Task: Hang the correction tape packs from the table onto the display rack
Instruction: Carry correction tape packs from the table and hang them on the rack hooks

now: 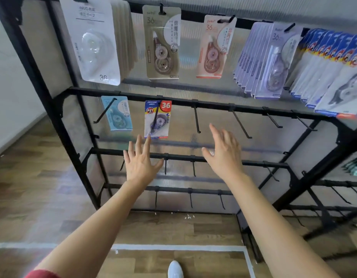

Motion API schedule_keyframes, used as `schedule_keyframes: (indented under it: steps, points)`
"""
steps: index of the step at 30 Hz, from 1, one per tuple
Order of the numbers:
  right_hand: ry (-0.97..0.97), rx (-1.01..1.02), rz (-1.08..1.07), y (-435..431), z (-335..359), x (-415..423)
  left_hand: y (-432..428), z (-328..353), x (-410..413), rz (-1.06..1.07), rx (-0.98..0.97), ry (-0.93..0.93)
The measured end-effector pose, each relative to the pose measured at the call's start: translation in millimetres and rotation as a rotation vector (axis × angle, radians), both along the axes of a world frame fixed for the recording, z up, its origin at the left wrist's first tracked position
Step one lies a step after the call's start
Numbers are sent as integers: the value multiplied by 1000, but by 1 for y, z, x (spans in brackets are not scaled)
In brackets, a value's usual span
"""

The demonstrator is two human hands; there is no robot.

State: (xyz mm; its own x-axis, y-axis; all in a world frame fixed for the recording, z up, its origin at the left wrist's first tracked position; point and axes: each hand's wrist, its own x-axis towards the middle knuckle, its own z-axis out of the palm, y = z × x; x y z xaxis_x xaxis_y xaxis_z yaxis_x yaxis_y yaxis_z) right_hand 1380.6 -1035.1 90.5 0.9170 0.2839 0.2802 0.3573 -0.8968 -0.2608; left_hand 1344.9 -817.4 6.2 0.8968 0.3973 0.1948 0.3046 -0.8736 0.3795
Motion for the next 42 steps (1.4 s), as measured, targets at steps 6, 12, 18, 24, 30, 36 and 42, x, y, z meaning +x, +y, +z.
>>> schedule_keyframes:
  steps: [6,12,18,24,30,36,42]
  points:
    - [81,2,14,-16,-24,-63,-20,-2,-59,-11,-15,-7]
    - [137,-39,97,-21,-41,-111,-34,-11,-124,19,-37,-1]
    - [219,-75,248,-19,-65,-173,-50,-28,-217,98,-42,72]
    - [295,-102,452,-7,-97,-266,-72,-60,-347,257,-84,181]
    - [430,-231,674,26,-120,-368,-67,-80,-483,465,-142,294]
    - [473,-310,902,99,-126,-474,-31,-83,-614,711,-195,291]
    - [494,-348,1070,193,-133,-597,25,-75,-758,922,-237,280]
